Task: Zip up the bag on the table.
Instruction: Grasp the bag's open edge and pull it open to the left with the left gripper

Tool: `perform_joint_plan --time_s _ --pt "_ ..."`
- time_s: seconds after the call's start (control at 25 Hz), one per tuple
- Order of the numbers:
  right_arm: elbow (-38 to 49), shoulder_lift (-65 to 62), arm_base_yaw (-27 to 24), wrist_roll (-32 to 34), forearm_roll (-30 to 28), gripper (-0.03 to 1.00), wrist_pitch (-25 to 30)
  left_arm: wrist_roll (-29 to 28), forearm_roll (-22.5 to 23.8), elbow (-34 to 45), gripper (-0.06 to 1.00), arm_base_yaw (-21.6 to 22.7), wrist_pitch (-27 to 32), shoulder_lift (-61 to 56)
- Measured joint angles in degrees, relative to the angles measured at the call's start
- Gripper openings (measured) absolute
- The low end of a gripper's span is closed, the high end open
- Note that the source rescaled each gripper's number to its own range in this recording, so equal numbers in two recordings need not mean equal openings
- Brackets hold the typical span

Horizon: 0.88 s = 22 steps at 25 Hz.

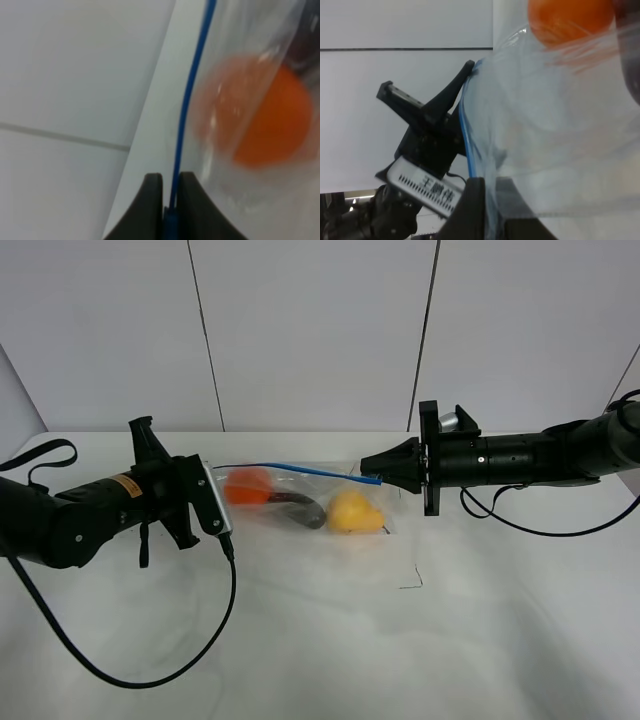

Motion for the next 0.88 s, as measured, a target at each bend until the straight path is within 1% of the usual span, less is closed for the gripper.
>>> perform_joint_plan --time_s 0.2,0.4,0.88 --pt "0.00 0.00 0.00 0.00 0.00 0.00 0.00 0.00 0.17 0.47 0.00 4.21 -0.65 -0.04" --pt "0.00 0.00 0.17 0.00 0.00 0.00 0.02 0.00 0.18 0.47 0.00 6.65 -0.65 -0.11" --pt "0.00 0.00 0.17 0.17 0.00 0.00 0.02 -0.27 0.18 0.47 0.00 6.80 -0.73 -0.11"
